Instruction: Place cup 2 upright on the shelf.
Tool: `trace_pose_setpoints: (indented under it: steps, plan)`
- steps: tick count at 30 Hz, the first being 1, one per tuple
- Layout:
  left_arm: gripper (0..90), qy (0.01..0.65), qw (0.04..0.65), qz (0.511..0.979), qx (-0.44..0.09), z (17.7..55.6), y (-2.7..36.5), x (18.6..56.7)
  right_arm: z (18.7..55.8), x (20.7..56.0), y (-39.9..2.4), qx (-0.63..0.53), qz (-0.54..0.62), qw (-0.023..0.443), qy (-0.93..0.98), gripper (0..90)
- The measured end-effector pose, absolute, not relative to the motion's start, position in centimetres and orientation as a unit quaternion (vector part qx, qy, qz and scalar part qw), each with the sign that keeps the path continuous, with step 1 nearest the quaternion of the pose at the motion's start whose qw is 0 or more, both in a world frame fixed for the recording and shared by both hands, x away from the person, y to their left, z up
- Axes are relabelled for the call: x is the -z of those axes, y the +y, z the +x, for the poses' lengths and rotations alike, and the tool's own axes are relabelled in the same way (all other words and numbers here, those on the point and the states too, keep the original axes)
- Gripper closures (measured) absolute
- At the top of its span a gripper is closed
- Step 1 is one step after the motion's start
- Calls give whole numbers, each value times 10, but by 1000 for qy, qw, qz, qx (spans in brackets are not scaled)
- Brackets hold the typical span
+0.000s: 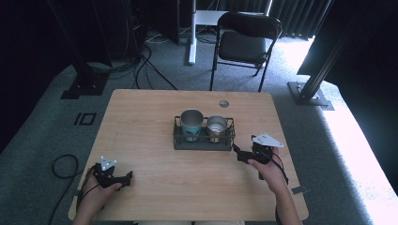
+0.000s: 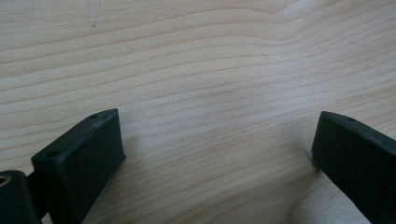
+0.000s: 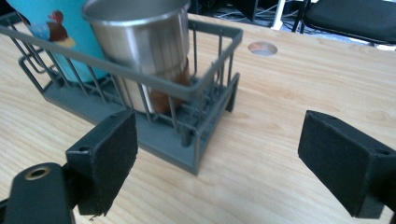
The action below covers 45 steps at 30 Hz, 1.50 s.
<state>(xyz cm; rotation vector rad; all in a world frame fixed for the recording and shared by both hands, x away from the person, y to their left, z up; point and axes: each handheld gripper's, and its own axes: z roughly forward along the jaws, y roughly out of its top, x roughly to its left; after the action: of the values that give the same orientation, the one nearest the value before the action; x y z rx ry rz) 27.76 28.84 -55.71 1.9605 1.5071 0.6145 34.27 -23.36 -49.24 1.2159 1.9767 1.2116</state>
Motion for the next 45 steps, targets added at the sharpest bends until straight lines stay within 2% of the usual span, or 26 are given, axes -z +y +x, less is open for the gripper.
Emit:
trace_pose_setpoints:
  steps: [25, 45]
  plan:
    - [30, 565, 292, 736, -230, 278, 289, 557, 313, 534, -280, -398, 502, 262, 722, 117]
    - [30, 565, 292, 736, -230, 278, 289, 557, 297, 550, -305, -354, 545, 257, 715, 117]
